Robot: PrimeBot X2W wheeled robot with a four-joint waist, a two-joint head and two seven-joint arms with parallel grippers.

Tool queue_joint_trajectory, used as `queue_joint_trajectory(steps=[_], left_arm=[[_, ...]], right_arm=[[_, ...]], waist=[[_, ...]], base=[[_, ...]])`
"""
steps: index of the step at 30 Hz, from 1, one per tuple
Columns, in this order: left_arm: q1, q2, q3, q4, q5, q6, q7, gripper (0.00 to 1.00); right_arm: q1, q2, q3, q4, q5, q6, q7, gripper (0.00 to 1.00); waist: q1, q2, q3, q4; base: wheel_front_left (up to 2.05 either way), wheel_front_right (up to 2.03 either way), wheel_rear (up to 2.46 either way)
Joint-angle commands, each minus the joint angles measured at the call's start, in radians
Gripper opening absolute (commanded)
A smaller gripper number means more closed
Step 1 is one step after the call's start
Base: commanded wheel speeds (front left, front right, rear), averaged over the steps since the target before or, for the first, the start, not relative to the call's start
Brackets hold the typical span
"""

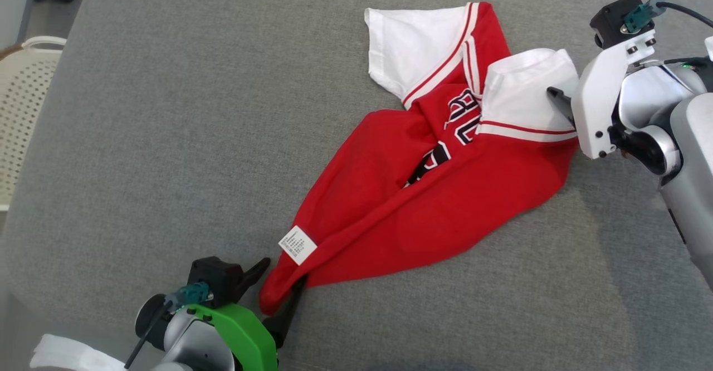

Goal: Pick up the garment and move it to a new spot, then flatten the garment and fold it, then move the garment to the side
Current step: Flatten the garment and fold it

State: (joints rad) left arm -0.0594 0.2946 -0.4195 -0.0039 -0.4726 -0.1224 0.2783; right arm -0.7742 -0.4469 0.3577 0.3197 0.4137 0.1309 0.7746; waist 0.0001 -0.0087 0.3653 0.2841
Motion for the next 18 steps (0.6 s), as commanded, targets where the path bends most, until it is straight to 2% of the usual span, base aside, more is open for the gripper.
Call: queue_joint_trajectory(steps=[1, 6, 7, 8, 10, 11, 12, 18], left_arm=[[-0.020, -0.004, -0.004, 0.002, 0.009, -0.002, -0.006, 1.00], [-0.038, -0.003, -0.033, 0.019, -0.012, -0.006, -0.006, 1.00], [-0.040, 0.000, -0.042, 0.026, -0.014, -0.007, -0.005, 0.81], [-0.042, -0.001, -0.050, 0.031, -0.020, -0.007, -0.004, 0.49], [-0.046, 0.000, -0.065, 0.044, -0.030, -0.008, -0.005, 0.25], [-0.049, -0.001, -0.071, 0.053, -0.035, -0.007, -0.010, 0.08], [-0.052, -0.002, -0.080, 0.063, -0.041, -0.008, -0.012, 0.00], [-0.086, 0.004, -0.094, 0.104, -0.058, -0.008, -0.050, 0.00]], right_arm=[[-0.016, -0.002, -0.008, 0.011, -0.001, 0.000, 0.001, 1.00], [-0.031, 0.004, -0.027, 0.064, -0.025, 0.000, 0.003, 1.00], [-0.031, 0.005, -0.030, 0.073, -0.028, 0.000, 0.002, 1.00], [-0.029, 0.005, -0.032, 0.083, -0.031, 0.000, 0.001, 1.00], [-0.023, 0.009, -0.036, 0.100, -0.024, 0.000, -0.003, 1.00], [-0.019, 0.012, -0.038, 0.106, -0.015, 0.000, -0.009, 0.58], [-0.014, 0.016, -0.040, 0.109, -0.009, 0.000, -0.016, 0.01], [-0.012, 0.009, -0.007, 0.076, 0.064, 0.000, -0.053, 0.00]], waist=[[-0.0001, 0.0087, 0.028, 0.039], [-0.0001, 0.0087, 0.042, 0.069], [-0.0001, 0.0087, 0.044, 0.073], [-0.0001, 0.0087, 0.044, 0.077], [-0.0001, 0.0087, 0.044, 0.083], [-0.0001, 0.0087, 0.045, 0.086], [-0.0001, 0.0087, 0.045, 0.087], [-0.0001, 0.0087, 0.036, 0.071]], base=[[0.00, 0.00, 0.00], [0.00, 0.00, 0.00], [0.00, 0.00, 0.00], [0.00, 0.00, 0.00], [0.00, 0.00, 0.00], [0.00, 0.00, 0.00], [0.00, 0.00, 0.00], [0.00, 0.00, 0.00]])
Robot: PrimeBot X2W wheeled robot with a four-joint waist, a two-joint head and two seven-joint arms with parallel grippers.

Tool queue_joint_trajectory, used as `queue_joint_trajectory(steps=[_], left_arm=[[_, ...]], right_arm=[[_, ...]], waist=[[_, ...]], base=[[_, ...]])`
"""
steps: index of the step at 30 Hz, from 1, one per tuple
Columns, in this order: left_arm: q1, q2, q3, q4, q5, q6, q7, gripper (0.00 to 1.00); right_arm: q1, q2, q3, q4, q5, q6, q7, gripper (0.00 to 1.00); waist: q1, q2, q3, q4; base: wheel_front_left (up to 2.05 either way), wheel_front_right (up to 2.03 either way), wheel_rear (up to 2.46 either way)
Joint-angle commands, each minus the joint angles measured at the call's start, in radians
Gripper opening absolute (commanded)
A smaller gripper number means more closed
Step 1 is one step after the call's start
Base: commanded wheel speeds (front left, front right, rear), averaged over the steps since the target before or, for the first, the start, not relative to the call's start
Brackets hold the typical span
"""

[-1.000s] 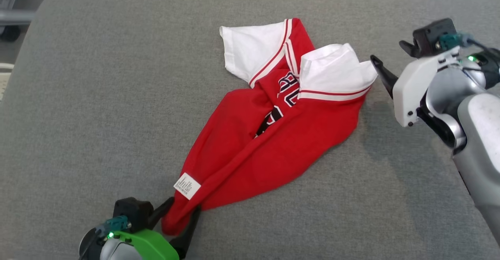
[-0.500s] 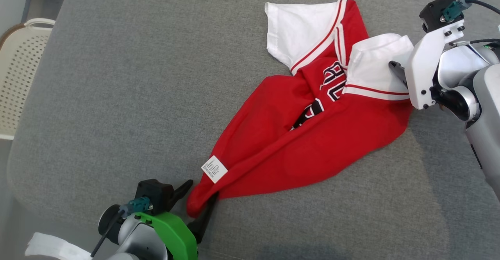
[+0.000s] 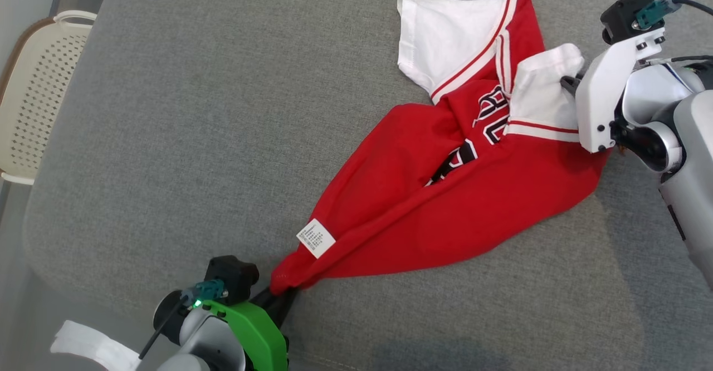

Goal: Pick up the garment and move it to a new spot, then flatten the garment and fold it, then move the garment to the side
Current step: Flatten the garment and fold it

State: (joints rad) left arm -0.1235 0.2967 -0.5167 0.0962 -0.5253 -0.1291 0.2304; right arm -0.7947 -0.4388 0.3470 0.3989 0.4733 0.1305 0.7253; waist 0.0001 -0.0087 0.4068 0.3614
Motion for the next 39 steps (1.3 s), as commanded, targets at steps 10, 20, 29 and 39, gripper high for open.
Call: queue_joint_trajectory(steps=[10, 20, 29, 39], left_arm=[[0.006, 0.058, 0.070, -0.074, -0.015, 0.042, -0.041, 0.00], [0.106, 0.186, 0.266, -0.481, -0.133, 0.132, 0.035, 0.00], [0.053, 0.361, 0.469, -0.798, -0.203, 0.180, 0.193, 0.00], [-0.232, 0.473, 0.560, -0.845, -0.334, 0.168, 0.328, 0.00]], right_arm=[[0.002, -0.052, -0.056, -0.229, 0.123, 0.000, -0.128, 0.00], [0.148, -0.049, -0.314, -0.530, 0.185, 0.000, -0.228, 0.00], [0.142, -0.017, -0.529, -0.765, 0.228, -0.001, -0.222, 0.00], [0.020, 0.063, -0.612, -0.884, 0.201, 0.000, -0.096, 0.00]], waist=[[-0.0001, 0.0087, -0.048, -0.077], [-0.0001, 0.0087, -0.176, -0.174], [-0.0001, 0.0087, -0.212, -0.238], [-0.0001, 0.0087, -0.067, -0.306]], base=[[0.00, 0.00, 0.00], [0.00, 0.00, 0.00], [0.00, 0.00, 0.00], [0.00, 0.00, 0.00]])
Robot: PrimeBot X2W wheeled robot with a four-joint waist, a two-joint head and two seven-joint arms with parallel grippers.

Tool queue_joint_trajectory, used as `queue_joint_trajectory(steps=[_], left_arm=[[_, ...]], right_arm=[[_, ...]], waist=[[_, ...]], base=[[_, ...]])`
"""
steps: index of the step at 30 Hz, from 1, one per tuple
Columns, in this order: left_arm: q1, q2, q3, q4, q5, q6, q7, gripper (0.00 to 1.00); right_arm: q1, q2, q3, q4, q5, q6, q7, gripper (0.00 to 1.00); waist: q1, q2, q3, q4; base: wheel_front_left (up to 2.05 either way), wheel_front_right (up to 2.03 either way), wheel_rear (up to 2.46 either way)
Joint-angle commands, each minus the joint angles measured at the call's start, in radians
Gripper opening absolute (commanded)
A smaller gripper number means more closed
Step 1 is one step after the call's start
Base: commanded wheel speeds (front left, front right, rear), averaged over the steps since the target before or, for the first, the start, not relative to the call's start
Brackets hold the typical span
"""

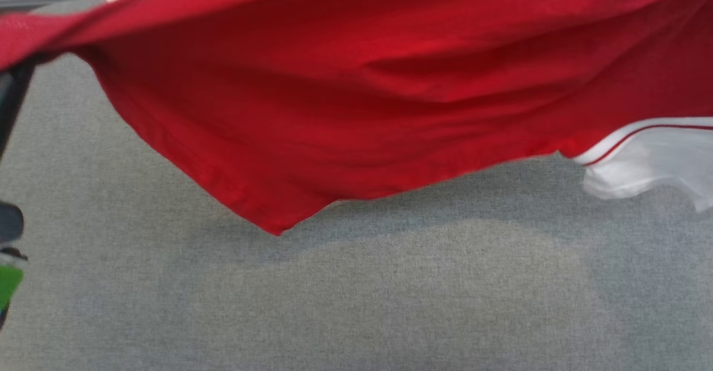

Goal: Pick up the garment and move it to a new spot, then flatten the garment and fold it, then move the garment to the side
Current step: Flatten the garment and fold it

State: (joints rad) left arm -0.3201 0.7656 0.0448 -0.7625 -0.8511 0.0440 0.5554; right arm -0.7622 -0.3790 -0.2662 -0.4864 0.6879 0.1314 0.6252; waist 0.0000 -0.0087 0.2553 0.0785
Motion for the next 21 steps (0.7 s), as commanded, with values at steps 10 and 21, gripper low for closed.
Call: queue_joint_trajectory(steps=[10, 21], left_arm=[[-0.560, -0.089, -0.232, 0.435, 0.062, -0.102, -0.010, 0.00], [-1.135, -0.331, -0.431, 1.116, 0.334, -0.166, -0.444, 0.00]], right_arm=[[-0.259, 0.099, 0.136, 0.258, -0.200, -0.001, -0.054, 0.00], [-0.797, 0.277, 0.115, 0.841, -0.553, -0.001, -0.558, 0.00]], waist=[[0.0000, 0.0087, 0.308, -0.026], [0.0000, 0.0087, 0.380, -0.020]], base=[[0.00, 0.00, 0.00], [0.00, 0.00, 0.00]])
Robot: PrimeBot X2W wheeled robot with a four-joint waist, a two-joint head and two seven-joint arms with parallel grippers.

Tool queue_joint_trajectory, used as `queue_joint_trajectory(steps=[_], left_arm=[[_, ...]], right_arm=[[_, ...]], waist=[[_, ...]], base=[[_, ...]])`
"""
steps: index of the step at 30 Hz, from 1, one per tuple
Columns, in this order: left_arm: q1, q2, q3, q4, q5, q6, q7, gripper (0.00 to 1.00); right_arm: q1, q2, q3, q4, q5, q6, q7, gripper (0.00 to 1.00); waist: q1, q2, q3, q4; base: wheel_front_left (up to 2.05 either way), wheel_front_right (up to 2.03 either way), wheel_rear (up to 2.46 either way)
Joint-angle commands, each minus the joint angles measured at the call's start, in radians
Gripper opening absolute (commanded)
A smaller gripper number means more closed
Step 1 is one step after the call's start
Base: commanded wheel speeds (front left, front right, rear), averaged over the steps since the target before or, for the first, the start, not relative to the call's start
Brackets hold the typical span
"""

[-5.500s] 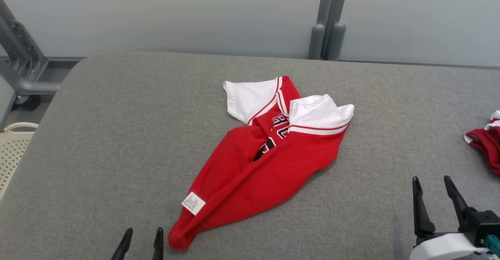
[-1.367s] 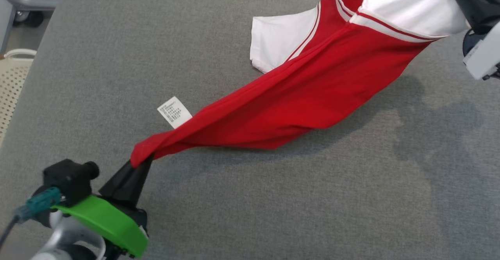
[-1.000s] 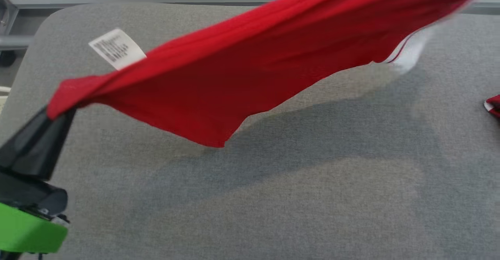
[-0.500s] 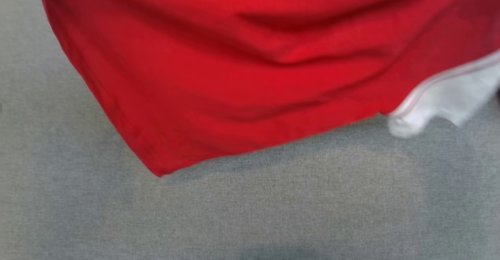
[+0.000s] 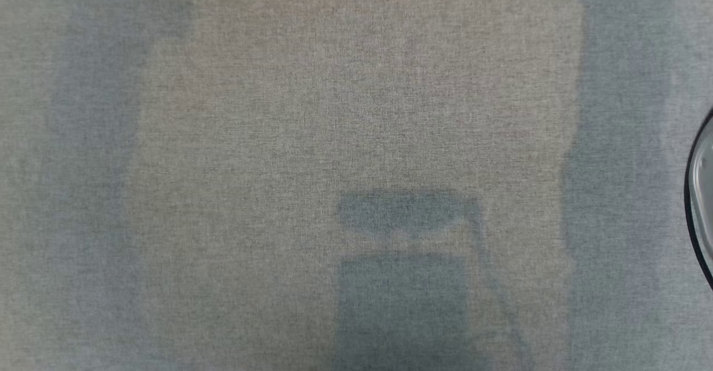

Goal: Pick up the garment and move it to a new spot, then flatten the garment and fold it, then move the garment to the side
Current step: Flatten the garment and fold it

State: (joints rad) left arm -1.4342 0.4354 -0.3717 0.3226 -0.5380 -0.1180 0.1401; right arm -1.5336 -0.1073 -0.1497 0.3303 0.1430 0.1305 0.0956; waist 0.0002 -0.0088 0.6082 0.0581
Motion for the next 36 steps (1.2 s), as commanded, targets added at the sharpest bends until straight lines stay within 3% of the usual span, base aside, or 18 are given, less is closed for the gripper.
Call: queue_joint_trajectory(steps=[1, 5, 9, 13, 17, 22, 27, 34, 36], left_arm=[[-0.040, -0.003, -0.039, 0.068, 0.033, -0.007, -0.069, 0.00], [-0.037, -0.014, -0.116, 0.183, 0.023, -0.013, -0.211, 0.00], [0.044, 0.025, -0.207, 0.219, -0.020, -0.012, -0.296, 0.00], [0.196, 0.084, -0.280, 0.205, -0.095, -0.012, -0.381, 0.00], [0.412, 0.158, -0.311, 0.122, -0.138, -0.011, -0.405, 0.00], [0.684, 0.174, -0.173, -0.046, -0.153, 0.010, -0.406, 0.00], [0.923, 0.134, -0.025, -0.189, -0.142, 0.046, -0.406, 0.00], [1.155, 0.027, 0.056, -0.259, -0.090, 0.045, -0.405, 0.00], [1.188, -0.011, 0.068, -0.259, -0.076, 0.038, -0.405, 0.00]], right_arm=[[-0.048, 0.016, 0.003, 0.060, -0.008, 0.000, -0.062, 0.00], [-0.027, 0.034, 0.061, 0.158, 0.043, 0.000, -0.126, 0.00], [0.094, 0.024, 0.126, 0.157, 0.124, 0.000, -0.159, 0.00], [0.354, -0.032, 0.215, 0.074, 0.245, 0.000, -0.197, 0.00], [0.640, -0.081, 0.222, -0.024, 0.351, 0.000, -0.221, 0.00], [0.932, -0.120, 0.193, -0.184, 0.449, 0.000, -0.240, 0.00], [1.159, -0.133, 0.209, -0.312, 0.476, 0.000, -0.277, 0.00], [1.300, -0.143, 0.255, -0.261, 0.416, 0.000, -0.322, 0.00], [1.306, -0.145, 0.262, -0.231, 0.395, 0.000, -0.329, 0.13]], waist=[[-0.0002, 0.0088, 0.033, -0.003], [-0.0002, 0.0088, 0.064, -0.016], [-0.0002, 0.0088, 0.066, -0.030], [-0.0002, 0.0088, 0.047, -0.049], [-0.0002, 0.0088, 0.000, -0.065], [-0.0002, 0.0088, -0.069, -0.067], [-0.0002, 0.0088, -0.128, -0.074], [-0.0002, 0.0088, -0.160, -0.092], [-0.0002, 0.0088, -0.166, -0.092]], base=[[0.00, 0.00, 0.00], [0.00, 0.00, 0.00], [0.00, 0.00, 0.00], [0.00, 0.00, 0.00], [0.00, 0.00, 0.00], [0.00, 0.00, 0.00], [0.00, 0.00, 0.00], [0.00, 0.00, 0.00], [0.00, 0.00, 0.00]])
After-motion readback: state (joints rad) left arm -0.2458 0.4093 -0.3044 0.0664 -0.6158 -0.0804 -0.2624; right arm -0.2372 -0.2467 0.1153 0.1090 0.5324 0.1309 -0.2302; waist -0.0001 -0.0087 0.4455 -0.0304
